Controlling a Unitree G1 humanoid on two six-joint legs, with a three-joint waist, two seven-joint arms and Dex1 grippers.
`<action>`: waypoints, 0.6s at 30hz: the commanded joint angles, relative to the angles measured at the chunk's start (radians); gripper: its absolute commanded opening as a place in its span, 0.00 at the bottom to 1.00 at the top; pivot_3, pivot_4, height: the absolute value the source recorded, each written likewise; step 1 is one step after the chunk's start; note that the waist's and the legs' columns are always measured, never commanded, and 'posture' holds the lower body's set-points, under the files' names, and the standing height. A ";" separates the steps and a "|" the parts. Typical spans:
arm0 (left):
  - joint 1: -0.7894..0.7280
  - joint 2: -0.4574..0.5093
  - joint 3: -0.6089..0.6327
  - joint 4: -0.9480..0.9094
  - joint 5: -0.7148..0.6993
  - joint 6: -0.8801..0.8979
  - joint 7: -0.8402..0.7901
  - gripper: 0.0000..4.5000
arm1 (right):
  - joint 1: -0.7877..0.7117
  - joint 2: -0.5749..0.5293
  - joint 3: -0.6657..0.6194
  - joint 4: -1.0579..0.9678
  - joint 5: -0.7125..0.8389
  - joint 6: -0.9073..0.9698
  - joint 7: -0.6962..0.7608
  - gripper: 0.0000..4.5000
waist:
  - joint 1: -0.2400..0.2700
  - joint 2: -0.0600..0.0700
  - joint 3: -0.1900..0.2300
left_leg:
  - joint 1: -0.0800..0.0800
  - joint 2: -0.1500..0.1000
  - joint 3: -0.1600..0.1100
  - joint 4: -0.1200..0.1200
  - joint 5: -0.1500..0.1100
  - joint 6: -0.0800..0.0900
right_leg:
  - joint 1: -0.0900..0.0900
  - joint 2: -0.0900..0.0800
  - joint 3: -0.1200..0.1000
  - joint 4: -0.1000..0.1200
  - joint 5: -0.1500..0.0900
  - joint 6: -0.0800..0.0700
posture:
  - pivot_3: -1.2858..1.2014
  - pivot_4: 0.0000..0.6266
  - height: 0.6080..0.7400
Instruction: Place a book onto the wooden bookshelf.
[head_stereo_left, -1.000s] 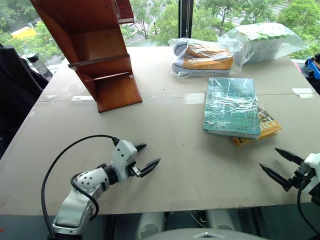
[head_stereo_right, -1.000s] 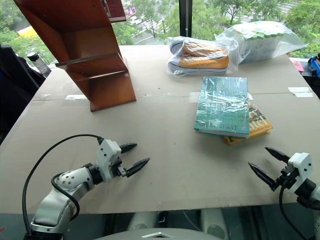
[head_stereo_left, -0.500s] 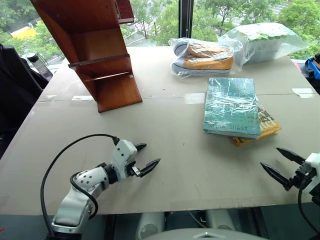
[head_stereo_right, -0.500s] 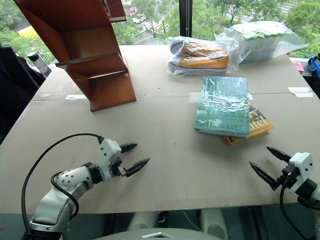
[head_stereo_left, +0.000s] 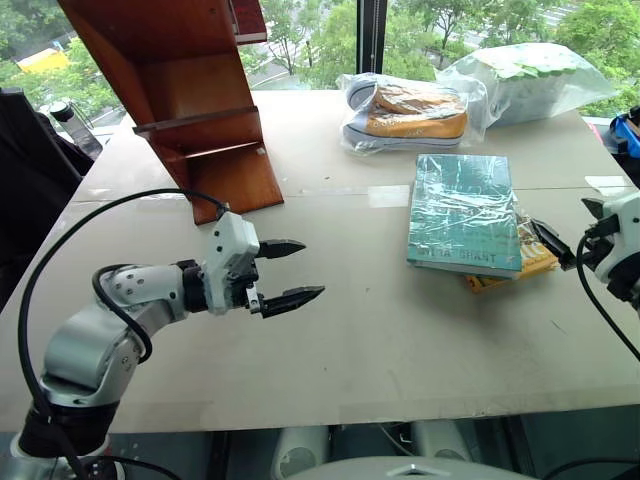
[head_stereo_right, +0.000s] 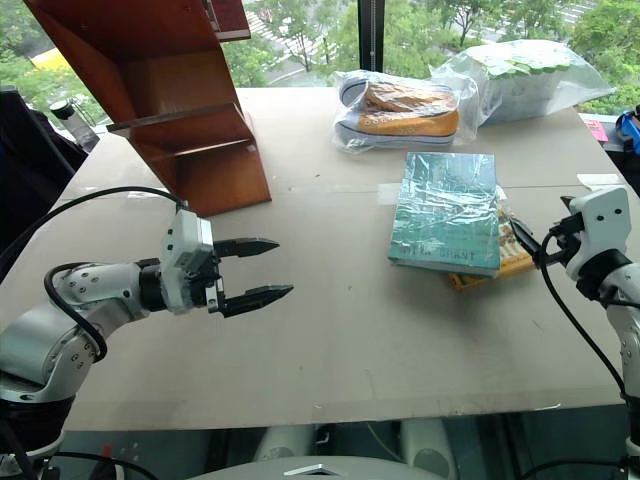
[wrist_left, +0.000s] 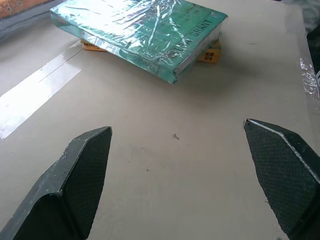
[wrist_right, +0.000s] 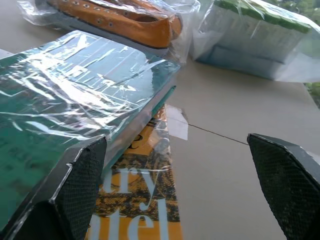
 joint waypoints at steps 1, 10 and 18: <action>-0.039 0.037 0.059 -0.032 -0.037 0.014 -0.010 1.00 | -0.073 0.003 -0.008 0.123 -0.082 -0.009 -0.096 0.61 | 0.001 -0.001 0.000 | 0.000 0.000 0.000 0.000 0.000 0.000 | 0.000 0.000 0.000 0.000 0.000 0.000 | 0.52 0.24 0.64; -0.024 0.122 0.182 -0.078 -0.122 0.088 -0.020 1.00 | -0.322 -0.012 0.121 0.624 -0.178 -0.171 0.035 0.02 | -0.027 -0.003 0.002 | 0.000 0.000 0.000 0.000 0.000 0.000 | 0.000 0.001 0.001 0.000 0.000 0.000 | 0.52 0.24 0.64; 0.030 0.129 0.261 -0.091 -0.155 0.117 -0.010 1.00 | -0.516 0.001 0.172 0.940 -0.189 -0.179 0.174 0.02 | -0.032 -0.003 0.003 | 0.000 0.000 0.001 0.000 0.000 0.000 | 0.000 0.001 0.002 0.000 0.001 -0.001 | 0.52 0.24 0.64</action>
